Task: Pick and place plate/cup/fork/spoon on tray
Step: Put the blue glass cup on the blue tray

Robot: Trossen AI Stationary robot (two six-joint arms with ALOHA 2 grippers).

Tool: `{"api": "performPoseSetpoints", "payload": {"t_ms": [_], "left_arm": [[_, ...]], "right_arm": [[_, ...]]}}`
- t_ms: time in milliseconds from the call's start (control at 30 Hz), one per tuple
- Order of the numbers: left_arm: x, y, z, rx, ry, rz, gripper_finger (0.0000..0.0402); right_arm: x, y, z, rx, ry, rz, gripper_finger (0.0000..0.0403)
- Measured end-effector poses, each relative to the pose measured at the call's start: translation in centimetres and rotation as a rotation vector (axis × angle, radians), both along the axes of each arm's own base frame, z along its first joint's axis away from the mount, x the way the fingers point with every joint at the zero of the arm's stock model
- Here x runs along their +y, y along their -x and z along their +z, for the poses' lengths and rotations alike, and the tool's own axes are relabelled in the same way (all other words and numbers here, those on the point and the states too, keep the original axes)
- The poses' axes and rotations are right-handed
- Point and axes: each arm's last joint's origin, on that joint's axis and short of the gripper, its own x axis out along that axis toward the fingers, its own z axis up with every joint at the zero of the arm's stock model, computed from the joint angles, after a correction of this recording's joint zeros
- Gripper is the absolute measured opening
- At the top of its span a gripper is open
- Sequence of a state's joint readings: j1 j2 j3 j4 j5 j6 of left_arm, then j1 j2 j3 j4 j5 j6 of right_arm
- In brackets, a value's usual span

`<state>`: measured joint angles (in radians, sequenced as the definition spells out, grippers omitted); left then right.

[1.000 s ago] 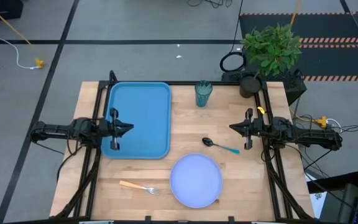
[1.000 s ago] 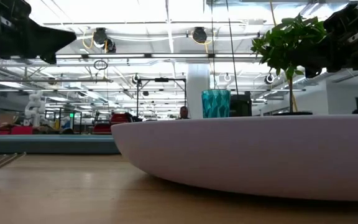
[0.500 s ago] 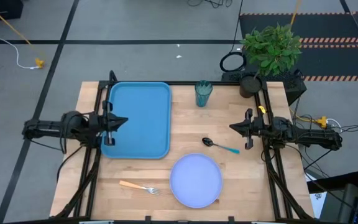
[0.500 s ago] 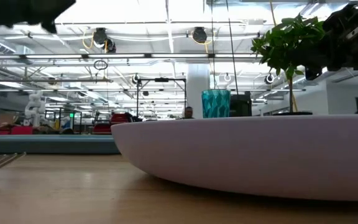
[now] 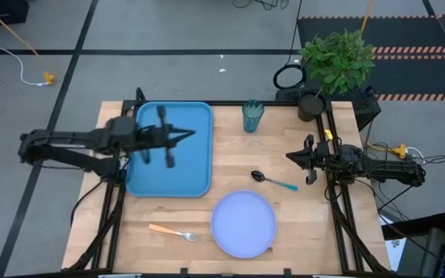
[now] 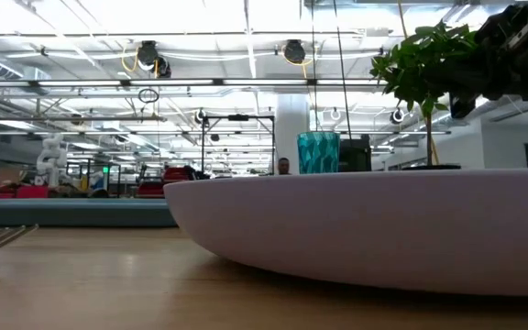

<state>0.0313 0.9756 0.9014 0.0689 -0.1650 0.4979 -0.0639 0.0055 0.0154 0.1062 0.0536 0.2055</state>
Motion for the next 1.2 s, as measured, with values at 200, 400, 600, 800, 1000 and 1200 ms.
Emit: {"api": "performPoseSetpoints", "payload": {"t_ms": [200,400,600,800,1000,1200], "left_arm": [[3.0,-6.2,1.5,0.090,0.023,0.046,0.0008],[6.2,-12.2,0.9,0.227,0.109,0.021,0.0010],[8.7,-16.9,-1.3,0.413,0.132,0.061,0.0098],[10.3,-19.4,-4.0,0.568,0.070,0.050,0.0170],[11.9,-20.9,-5.8,0.623,0.006,-0.004,0.0186],[13.9,-22.4,-5.8,0.721,0.010,0.004,0.0186]], "right_arm": [[0.0,-0.2,-0.2,0.019,-0.070,0.008,0.0000],[0.0,-0.5,-0.8,0.087,-0.076,0.006,0.0000],[-0.1,-1.0,-1.6,0.178,-0.100,0.003,0.0000],[-0.1,-1.4,-2.1,0.236,-0.113,0.001,0.0000],[-0.1,-1.6,-2.6,0.285,-0.110,-0.005,0.0000],[-0.1,-1.8,-2.7,0.303,-0.079,-0.005,0.0000]]}}
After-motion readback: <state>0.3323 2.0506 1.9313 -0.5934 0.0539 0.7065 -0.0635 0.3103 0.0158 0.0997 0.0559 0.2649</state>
